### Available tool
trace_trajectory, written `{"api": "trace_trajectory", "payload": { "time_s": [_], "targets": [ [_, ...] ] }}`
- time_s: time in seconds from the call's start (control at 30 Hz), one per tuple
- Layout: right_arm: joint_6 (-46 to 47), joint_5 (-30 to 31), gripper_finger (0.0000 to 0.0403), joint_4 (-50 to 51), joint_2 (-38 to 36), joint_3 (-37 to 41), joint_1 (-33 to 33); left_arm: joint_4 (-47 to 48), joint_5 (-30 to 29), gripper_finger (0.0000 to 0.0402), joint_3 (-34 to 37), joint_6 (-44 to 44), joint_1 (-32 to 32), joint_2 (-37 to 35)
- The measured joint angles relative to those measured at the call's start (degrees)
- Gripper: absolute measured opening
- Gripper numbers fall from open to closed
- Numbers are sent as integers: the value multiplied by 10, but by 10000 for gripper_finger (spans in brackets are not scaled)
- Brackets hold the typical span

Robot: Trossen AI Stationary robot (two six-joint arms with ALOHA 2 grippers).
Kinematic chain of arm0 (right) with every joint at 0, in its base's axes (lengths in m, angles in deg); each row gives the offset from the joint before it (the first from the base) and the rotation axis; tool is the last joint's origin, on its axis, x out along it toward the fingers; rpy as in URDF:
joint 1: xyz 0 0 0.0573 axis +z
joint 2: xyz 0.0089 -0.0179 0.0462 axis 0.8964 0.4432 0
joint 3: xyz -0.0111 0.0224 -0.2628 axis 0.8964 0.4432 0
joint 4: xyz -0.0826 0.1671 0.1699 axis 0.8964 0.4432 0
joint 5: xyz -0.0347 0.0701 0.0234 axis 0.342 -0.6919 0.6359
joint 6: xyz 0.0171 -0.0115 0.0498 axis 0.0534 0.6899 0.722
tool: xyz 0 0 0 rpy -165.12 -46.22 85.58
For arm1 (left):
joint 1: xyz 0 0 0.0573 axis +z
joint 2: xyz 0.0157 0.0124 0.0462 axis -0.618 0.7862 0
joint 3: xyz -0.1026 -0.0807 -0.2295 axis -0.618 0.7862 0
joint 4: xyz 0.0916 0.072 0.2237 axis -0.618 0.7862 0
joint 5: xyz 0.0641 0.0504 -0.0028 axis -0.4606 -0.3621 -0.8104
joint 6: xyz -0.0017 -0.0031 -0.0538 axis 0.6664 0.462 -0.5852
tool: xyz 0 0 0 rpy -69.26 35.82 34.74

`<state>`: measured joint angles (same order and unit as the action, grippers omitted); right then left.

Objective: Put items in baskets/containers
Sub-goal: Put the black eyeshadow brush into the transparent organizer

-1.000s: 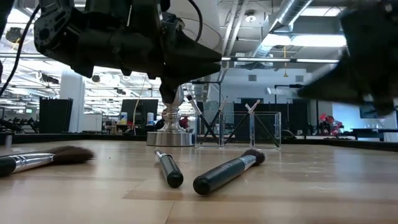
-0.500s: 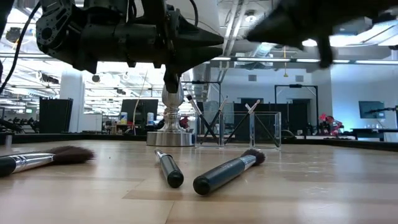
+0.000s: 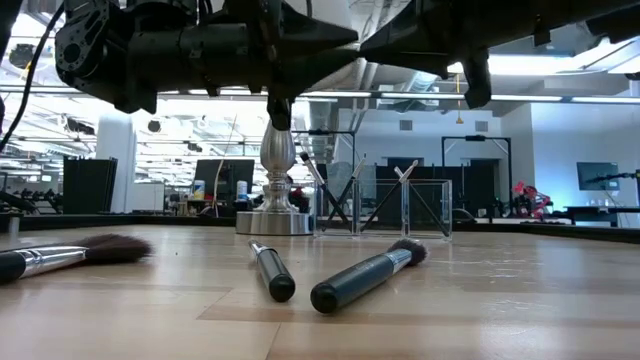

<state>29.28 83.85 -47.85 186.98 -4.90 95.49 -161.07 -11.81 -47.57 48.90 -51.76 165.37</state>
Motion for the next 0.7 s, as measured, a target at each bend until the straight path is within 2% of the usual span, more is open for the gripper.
{"api": "trace_trajectory", "payload": {
  "time_s": [0.43, 0.57, 0.7],
  "targets": [
    [-3, -26, 7, -10, -1, 0, -2, -28, 0, 90, 0, 10, 5, 0],
    [-30, 2, 7, -17, -1, 0, 1, -26, 7, 90, 0, -2, 4, 0],
    [-77, 28, 7, -66, -1, 0, 10, -23, 11, 90, 0, -5, 5, 0]
  ]
}}
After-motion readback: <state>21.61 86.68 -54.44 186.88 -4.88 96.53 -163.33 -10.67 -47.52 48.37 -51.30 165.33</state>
